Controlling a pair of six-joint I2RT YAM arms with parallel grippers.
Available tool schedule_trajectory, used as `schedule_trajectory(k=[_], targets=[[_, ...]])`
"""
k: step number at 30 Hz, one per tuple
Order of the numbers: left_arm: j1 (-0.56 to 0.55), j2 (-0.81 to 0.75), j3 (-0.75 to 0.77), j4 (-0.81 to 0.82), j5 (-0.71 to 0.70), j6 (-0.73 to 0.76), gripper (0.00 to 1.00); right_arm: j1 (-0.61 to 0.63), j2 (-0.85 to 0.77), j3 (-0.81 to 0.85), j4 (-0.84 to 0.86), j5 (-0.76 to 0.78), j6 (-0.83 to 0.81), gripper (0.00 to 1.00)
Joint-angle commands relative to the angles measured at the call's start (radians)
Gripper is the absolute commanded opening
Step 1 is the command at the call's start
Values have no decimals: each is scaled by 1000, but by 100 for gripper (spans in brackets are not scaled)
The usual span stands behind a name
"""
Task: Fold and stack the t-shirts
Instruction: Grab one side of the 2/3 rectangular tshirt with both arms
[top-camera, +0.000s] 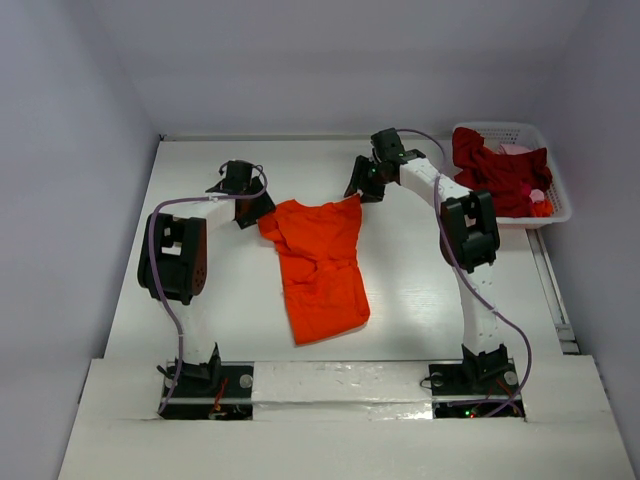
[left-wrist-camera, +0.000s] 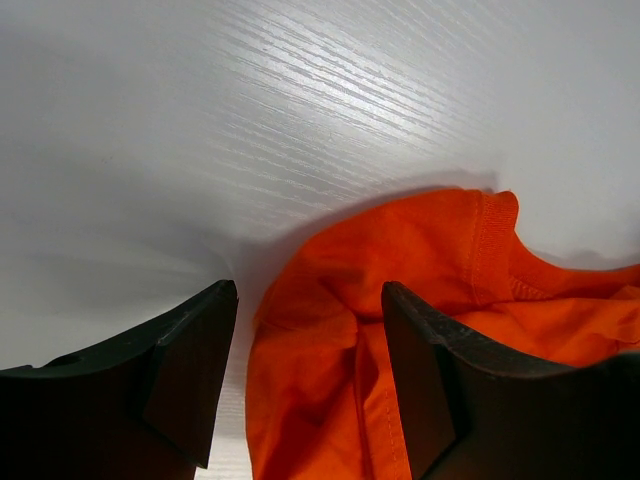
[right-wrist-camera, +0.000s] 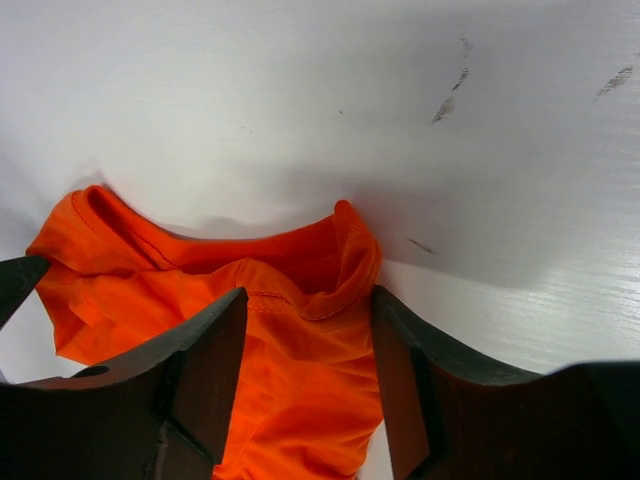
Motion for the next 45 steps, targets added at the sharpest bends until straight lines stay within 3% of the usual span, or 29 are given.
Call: schedule_trajectory(k=[1, 6, 10, 20, 27, 37, 45], targets=[[6, -45, 41, -6, -5, 9, 56, 5, 5, 33, 2, 12, -1, 57], [6, -47, 49, -10, -5, 11, 56, 5, 2, 27, 7, 16, 2, 44], [15, -48, 52, -13, -5, 11, 56, 5, 2, 27, 7, 18, 9, 25], [15, -57, 90, -78, -28, 15, 56, 5, 2, 27, 8, 19, 10, 9], [15, -37, 87, -93, -33, 25, 56, 5, 5, 32, 11, 12, 16, 6], [35, -45, -71, 74, 92, -8, 55, 5, 7, 33, 10, 7, 15, 6], [44, -76, -115, 80, 95, -14, 51, 5, 9, 37, 11, 3, 18, 6]])
